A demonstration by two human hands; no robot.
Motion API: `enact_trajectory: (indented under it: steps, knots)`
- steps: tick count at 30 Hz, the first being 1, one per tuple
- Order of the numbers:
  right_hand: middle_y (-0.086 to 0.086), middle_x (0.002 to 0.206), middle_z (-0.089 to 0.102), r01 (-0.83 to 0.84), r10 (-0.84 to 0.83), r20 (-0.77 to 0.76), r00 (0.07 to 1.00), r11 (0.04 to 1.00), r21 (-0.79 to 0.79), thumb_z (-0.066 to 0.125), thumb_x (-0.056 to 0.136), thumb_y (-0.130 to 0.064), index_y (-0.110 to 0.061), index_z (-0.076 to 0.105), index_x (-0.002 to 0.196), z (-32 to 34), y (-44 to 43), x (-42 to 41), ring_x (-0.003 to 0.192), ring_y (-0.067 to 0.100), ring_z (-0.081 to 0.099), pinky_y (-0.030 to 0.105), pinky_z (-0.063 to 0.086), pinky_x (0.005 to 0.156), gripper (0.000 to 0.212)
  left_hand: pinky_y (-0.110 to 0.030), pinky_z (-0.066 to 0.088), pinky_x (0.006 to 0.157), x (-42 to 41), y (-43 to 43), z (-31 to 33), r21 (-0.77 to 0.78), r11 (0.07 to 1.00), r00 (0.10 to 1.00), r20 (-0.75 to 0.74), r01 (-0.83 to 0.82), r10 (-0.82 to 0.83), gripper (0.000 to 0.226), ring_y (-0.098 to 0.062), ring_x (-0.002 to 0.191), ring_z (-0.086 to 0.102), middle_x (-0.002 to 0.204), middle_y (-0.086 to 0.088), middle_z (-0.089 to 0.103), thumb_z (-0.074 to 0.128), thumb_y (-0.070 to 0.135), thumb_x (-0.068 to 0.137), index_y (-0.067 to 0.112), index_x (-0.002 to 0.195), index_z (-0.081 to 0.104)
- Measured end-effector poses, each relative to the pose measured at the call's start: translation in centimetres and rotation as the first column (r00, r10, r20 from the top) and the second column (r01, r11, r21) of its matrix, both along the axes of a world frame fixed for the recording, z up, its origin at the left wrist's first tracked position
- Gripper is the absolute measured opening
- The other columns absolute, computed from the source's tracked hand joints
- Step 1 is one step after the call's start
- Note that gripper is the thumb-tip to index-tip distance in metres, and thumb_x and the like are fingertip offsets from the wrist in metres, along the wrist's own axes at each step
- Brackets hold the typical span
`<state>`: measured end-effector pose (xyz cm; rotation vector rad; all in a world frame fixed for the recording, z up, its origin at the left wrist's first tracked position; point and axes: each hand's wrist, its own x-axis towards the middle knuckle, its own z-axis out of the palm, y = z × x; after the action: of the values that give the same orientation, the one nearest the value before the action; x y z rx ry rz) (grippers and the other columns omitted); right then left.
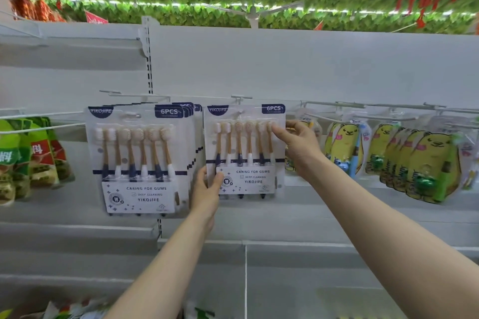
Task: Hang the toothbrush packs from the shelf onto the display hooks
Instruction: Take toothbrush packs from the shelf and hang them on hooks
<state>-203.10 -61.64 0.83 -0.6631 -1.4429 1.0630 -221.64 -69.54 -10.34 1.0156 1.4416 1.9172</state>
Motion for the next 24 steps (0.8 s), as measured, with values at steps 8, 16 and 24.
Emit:
enact_trajectory:
  steps: [8,16,24]
  knots:
    - [0.005,0.108,0.073,-0.015,0.014,0.079,0.997,1.0,0.009,0.081,0.082,-0.038,-0.016,0.067,0.111,-0.3,4.2,-0.7,0.104,0.024,0.069,0.051,0.055,0.095,0.038,-0.054,0.042,0.108,-1.8,4.5,-0.5,-0.053,0.992,0.988,-0.111,-0.111,0.105,0.047,-0.022,0.13,0.05,0.141,0.004,0.053,0.059,0.039,0.096,0.035,0.14,0.044]
    - [-0.001,0.107,0.073,0.005,-0.01,0.136,0.991,0.999,0.035,0.079,0.083,-0.039,-0.019,0.067,0.111,-0.5,7.2,-1.5,0.102,0.018,0.069,0.046,0.057,0.093,0.036,-0.054,0.038,0.112,-3.0,7.5,-1.0,-0.09,0.988,0.988,-0.109,-0.123,0.113,0.061,-0.022,0.137,0.044,0.15,0.005,0.046,0.059,0.048,0.092,0.035,0.147,0.037]
    - [-0.002,0.106,0.071,0.039,-0.047,0.15,0.987,0.998,0.059,0.079,0.082,-0.042,-0.023,0.066,0.107,-0.7,7.5,-1.7,0.102,0.017,0.068,0.046,0.057,0.092,0.034,-0.053,0.042,0.108,-3.5,7.7,-0.8,-0.099,0.986,0.984,-0.133,-0.133,0.119,0.05,-0.022,0.129,0.051,0.141,0.003,0.054,0.059,0.043,0.095,0.036,0.141,0.043]
